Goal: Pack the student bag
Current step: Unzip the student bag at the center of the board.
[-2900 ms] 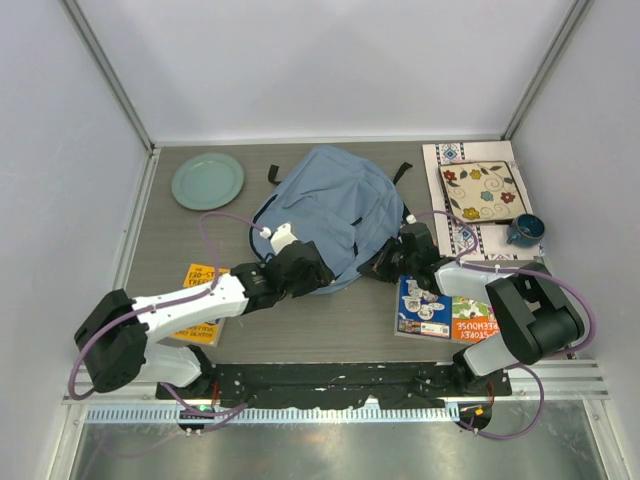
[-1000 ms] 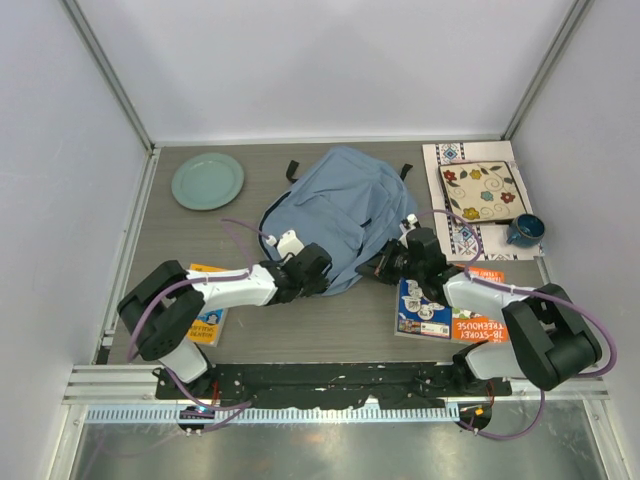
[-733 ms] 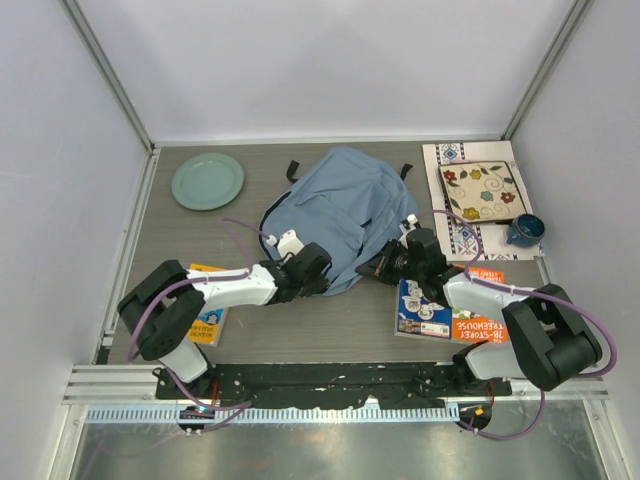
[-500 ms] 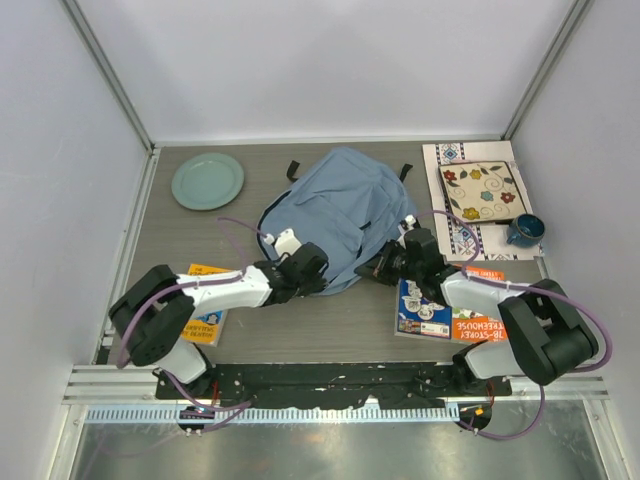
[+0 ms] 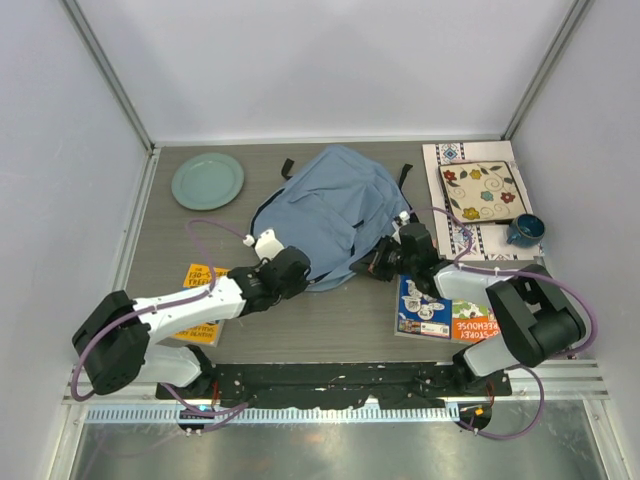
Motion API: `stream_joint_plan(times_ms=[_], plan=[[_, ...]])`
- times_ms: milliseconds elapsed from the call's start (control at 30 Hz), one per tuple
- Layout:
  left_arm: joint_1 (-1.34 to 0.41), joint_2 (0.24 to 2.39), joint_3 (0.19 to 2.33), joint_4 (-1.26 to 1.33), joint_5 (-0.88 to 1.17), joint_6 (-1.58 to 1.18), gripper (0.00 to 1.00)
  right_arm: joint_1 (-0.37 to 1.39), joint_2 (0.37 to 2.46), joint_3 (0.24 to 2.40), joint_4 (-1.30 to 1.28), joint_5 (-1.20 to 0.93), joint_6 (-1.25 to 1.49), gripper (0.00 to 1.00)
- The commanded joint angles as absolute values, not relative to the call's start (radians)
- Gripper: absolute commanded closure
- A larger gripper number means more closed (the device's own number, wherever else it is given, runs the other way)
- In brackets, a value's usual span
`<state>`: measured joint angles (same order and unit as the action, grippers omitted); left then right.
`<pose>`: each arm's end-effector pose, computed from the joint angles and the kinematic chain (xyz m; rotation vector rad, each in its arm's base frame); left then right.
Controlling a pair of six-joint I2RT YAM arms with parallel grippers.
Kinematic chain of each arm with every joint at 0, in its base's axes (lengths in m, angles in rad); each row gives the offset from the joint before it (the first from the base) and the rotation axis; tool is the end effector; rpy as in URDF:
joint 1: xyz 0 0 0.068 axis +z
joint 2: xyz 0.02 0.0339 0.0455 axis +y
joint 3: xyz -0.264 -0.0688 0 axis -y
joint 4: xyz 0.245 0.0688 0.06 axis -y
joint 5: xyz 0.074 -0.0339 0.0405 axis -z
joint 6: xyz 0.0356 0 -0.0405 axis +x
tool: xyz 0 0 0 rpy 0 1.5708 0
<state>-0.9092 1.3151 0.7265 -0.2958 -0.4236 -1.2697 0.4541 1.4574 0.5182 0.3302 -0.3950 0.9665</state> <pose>0.1699 -0.1944 0.2005 -0.6144 2.3383 -0.5235 0.2374 0.1311 0.1524 0.3644 2.3764 1.1763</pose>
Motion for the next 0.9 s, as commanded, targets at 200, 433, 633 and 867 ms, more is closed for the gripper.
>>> stream_joint_plan(times_ms=[200, 433, 633, 867], plan=[[-0.905, 1.217, 0.699, -0.478, -0.535, -1.227, 1.0, 0.37, 1.5, 0.591, 0.4, -0.42, 0.908, 0.99], [-0.908, 1.203, 0.67, -0.312, -0.399, -1.206, 1.0, 0.353, 1.52, 0.721, 0.22, -0.541, 0.793, 0.67], [-0.93, 1.273, 0.716, -0.238, -0.365, -1.244, 1.0, 0.357, 1.318, 0.6, 0.086, -0.506, 0.874, 0.25], [-0.94, 1.302, 0.775, -0.209, -0.344, -1.216, 1.0, 0.448, 1.172, 0.417, 0.241, -0.453, 1.175, 0.25]])
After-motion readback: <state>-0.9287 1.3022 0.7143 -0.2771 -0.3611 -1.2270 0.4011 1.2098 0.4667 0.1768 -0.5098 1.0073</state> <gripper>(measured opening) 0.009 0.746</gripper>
